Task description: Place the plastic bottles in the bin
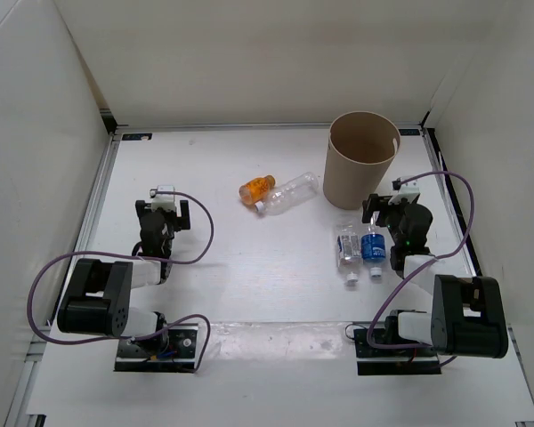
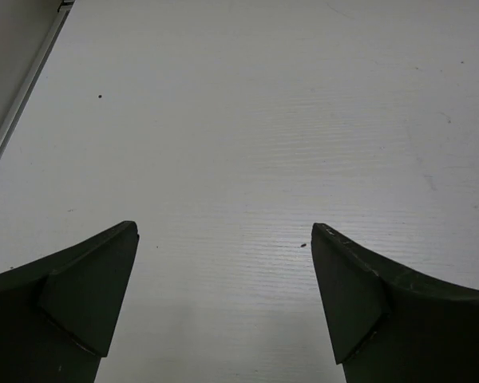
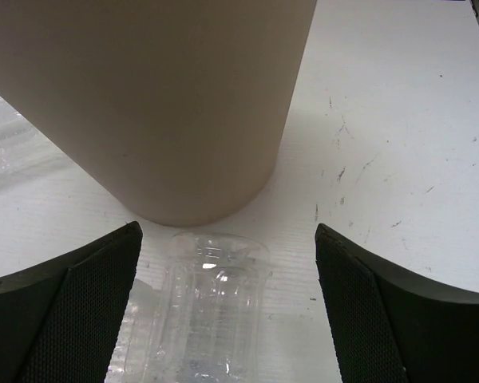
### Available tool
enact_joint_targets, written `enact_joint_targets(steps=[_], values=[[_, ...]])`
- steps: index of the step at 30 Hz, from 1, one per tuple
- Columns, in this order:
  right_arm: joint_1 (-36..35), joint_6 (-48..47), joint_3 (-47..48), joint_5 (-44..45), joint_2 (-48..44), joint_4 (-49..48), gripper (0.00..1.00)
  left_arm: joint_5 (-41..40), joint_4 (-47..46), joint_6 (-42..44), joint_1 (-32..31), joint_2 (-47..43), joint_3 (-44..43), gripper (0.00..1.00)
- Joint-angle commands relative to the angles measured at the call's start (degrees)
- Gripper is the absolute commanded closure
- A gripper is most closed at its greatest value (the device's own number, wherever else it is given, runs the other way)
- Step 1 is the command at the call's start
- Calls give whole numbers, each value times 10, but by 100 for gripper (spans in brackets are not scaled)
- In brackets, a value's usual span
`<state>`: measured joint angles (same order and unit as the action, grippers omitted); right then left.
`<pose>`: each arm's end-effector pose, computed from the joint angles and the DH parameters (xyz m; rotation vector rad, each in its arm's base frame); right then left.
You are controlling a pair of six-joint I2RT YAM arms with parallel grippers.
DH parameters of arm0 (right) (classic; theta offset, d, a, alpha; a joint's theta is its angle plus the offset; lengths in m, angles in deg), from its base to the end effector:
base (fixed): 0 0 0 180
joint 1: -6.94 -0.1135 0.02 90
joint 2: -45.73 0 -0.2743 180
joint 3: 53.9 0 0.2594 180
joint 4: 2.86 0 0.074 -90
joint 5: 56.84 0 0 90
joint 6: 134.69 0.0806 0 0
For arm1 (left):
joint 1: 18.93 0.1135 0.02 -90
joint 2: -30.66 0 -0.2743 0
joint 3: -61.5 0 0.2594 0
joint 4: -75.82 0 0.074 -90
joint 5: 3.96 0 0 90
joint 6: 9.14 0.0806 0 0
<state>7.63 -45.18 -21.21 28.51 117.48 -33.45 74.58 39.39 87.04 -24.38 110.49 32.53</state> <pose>0.2882 0.0031 0.1878 -0.0571 1.7175 0.0545 0.2837 -0.0110 0.1442 0.0435 1.8212 0.1912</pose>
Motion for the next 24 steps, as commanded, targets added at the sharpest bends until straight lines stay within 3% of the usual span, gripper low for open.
enact_joint_targets(steps=[1,9,12,13,15,16,18,19,20,21,24], values=[[0,1,15,8,1,-35,10,7,-12,-4,2,-7,-9,0],[-2,0,15,15,0,-36,10,32,24,-10,18,-32,-31,0],[-4,-1,16,17,-1,-37,10,-5,192,-7,1,-119,-91,0],[-4,-1,15,18,1,-36,10,-17,299,-11,-2,-129,-130,0],[-4,-1,17,18,0,-37,10,-35,373,-27,-3,-159,-200,0],[-5,-2,15,19,1,-36,10,-41,525,-57,-3,-162,-264,0],[-2,1,12,10,-2,-40,10,-58,656,-71,-5,-159,-397,0],[14,1,9,-16,-11,-48,10,-59,775,-66,-6,-144,-446,0],[22,14,2,-40,-13,-53,10,-59,869,-66,-5,-120,-577,0],[34,19,-8,-48,-37,-59,10,-57,933,-66,-5,-106,-614,0],[44,30,-22,-48,-73,-26,10,-112,1009,-119,-3,-57,-728,0]])
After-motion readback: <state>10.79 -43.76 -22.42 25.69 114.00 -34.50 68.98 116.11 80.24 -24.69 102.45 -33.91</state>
